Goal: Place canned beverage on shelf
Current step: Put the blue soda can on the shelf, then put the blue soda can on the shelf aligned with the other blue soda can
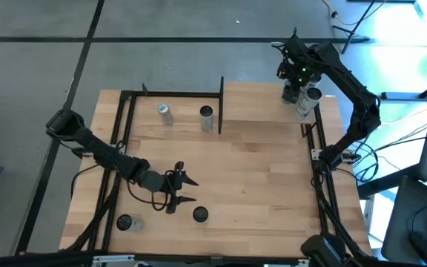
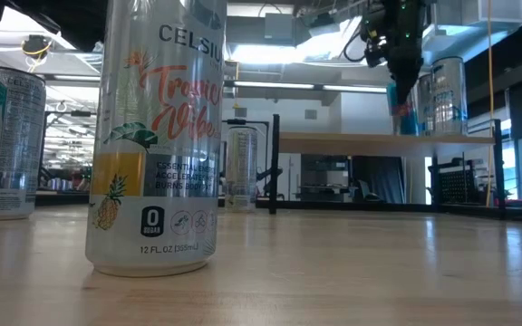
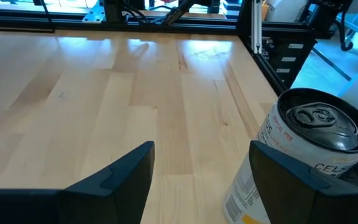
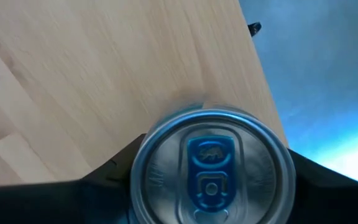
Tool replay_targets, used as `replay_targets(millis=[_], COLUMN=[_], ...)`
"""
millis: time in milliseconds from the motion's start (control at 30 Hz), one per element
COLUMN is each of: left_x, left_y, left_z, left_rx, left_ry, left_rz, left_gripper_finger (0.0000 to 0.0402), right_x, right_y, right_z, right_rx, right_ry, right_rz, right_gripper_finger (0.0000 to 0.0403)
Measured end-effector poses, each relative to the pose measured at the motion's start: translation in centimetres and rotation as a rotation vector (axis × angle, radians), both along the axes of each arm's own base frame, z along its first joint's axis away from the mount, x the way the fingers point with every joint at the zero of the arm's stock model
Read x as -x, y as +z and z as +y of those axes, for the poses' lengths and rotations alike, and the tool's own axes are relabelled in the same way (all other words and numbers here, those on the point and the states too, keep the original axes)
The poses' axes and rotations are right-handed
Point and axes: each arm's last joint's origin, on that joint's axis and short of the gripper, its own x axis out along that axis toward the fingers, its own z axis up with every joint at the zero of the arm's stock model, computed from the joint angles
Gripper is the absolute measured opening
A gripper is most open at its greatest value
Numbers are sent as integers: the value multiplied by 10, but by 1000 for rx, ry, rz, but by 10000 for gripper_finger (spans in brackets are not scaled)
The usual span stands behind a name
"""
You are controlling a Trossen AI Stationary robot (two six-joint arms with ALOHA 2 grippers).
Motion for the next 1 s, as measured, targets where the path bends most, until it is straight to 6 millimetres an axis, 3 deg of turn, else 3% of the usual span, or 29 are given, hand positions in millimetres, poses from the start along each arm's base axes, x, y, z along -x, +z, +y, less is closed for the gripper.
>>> replay_targets(millis=[267,467,833,1000], left_x=[0,0,0,0], left_y=[0,0,0,0], left_z=[0,0,0,0], left_rx=[0,0,-2,-3], left_ry=[-1,-1,6,7], left_rz=[0,0,-1,-1], left_gripper_finger=[247,247,247,247], right_x=[0,0,3,-8], right_y=[0,10,45,71], right_z=[0,1,6,25], right_rx=[-11,13,112,156], right_ry=[-6,2,-13,3], right_rz=[-13,-30,-117,-234], right_gripper_finger=[274,286,288,289])
